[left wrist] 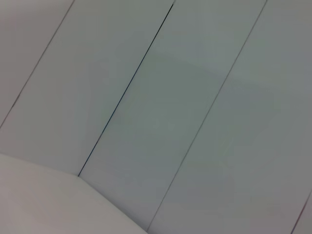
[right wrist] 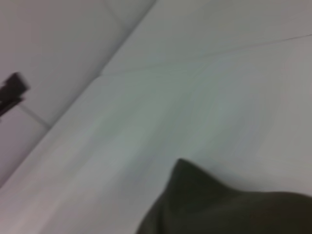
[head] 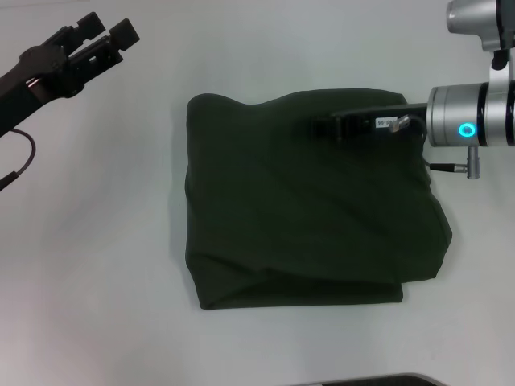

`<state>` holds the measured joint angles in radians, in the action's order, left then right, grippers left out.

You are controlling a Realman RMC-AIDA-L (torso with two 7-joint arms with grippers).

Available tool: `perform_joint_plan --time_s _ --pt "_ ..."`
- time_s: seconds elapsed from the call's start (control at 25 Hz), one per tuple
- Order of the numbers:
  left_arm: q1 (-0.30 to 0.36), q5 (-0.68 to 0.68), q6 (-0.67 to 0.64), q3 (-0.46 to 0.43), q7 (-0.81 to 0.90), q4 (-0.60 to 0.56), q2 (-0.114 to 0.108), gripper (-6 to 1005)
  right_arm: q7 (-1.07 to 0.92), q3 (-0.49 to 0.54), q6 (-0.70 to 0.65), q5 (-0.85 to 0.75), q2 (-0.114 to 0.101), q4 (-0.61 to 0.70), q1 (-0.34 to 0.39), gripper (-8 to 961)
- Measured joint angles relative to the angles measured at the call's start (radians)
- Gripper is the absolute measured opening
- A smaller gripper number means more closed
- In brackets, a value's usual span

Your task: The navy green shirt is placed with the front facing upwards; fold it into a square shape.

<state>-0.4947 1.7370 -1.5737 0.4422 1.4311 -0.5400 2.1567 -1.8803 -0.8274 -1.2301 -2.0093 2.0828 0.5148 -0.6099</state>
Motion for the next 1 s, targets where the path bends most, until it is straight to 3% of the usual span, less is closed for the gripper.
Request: perform_joint_plan --time_s 0.44,0.76,1.0 --pt "0.005 -0.001 -0.005 -0.002 0.0 0.0 0.001 919 0.007 -0.163 -0.047 -0.002 0.002 0.001 -0.028 133" --pt "0.021 0.011 -0.06 0.003 0.026 -0.008 -0.012 919 0.129 -0.145 -0.115 0.087 -0.006 0.023 0.005 138" --pt "0.033 0.093 -0.069 0.004 0.102 -0.018 -0.027 919 0.171 -0.015 -0.18 0.096 -0.018 0.043 0.028 142"
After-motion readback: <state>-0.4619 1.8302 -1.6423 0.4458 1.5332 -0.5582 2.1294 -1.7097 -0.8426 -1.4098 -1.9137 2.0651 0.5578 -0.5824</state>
